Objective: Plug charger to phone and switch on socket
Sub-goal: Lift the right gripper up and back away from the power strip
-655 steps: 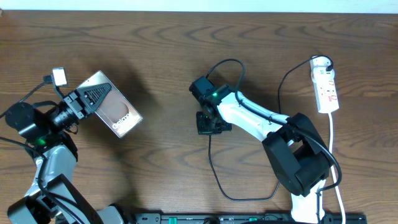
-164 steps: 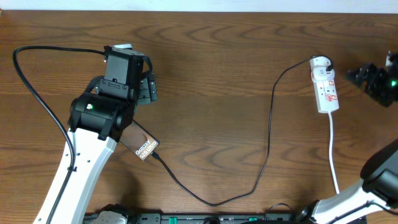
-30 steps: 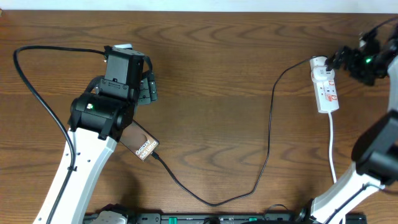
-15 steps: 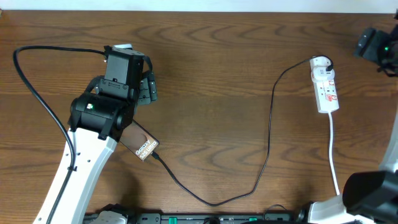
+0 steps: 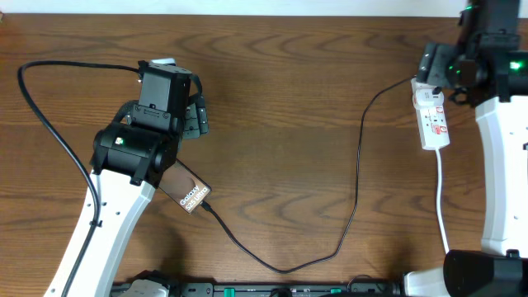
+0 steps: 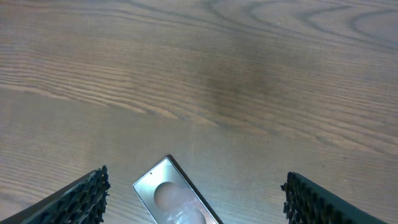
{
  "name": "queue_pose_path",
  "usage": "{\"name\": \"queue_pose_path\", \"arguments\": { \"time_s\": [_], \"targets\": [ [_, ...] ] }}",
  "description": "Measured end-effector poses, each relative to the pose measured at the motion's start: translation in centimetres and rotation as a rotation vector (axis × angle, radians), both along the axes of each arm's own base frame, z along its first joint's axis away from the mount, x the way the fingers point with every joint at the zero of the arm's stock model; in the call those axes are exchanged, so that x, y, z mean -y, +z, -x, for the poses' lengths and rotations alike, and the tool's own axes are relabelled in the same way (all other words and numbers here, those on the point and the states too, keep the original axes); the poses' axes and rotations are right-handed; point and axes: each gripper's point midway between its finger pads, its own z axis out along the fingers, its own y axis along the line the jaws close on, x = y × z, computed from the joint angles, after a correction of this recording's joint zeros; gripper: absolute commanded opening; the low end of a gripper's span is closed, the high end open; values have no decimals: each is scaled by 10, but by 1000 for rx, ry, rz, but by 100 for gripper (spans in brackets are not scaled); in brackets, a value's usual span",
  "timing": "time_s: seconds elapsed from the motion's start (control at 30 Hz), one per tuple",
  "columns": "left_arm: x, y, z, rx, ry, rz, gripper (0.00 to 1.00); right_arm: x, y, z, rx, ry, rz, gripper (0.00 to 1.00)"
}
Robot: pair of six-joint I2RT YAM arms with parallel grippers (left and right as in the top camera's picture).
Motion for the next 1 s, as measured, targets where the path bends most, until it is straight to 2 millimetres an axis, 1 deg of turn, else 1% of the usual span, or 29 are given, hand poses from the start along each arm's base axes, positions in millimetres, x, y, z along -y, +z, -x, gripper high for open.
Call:
{"name": "queue_pose_path", "arguments": {
  "time_s": [0.13, 0.27, 0.33, 0.4, 0.5, 0.53, 0.6, 0.67, 0.7, 0.8, 0.9, 1.0],
  "targets": [
    [0, 0, 0, 0, 0, 0, 88, -13, -16, 4, -38, 13, -2, 90],
    [0, 0, 0, 0, 0, 0, 88, -36, -34, 9, -48, 87, -14, 90],
    [0, 0, 0, 0, 0, 0, 88, -46, -40, 17, -36, 122, -23, 91],
    [0, 0, 0, 0, 0, 0, 88, -51, -42, 27, -12, 146, -34, 92],
    [0, 0, 0, 0, 0, 0, 88, -52, -40, 47, 36, 157, -49, 97],
    [0, 0, 0, 0, 0, 0, 88, -52, -40, 58, 51, 163, -52, 97],
    [0, 0, 0, 0, 0, 0, 88, -51, -40, 73, 72, 165, -54, 96],
    [0, 0, 0, 1, 0, -1, 88, -48, -46, 87, 76, 158, -54, 96],
    [0, 0, 0, 1, 1, -2, 88, -46, -51, 93, 69, 143, -53, 99],
    [0, 0, 0, 1, 2, -2, 88, -38, -74, 107, 38, 76, -54, 99],
    [0, 0, 0, 1, 2, -2, 88, -34, -100, 112, 8, 23, -56, 99],
    [0, 0, 0, 1, 2, -2, 88, -33, -114, 112, 1, 1, -62, 99]
  ]
}}
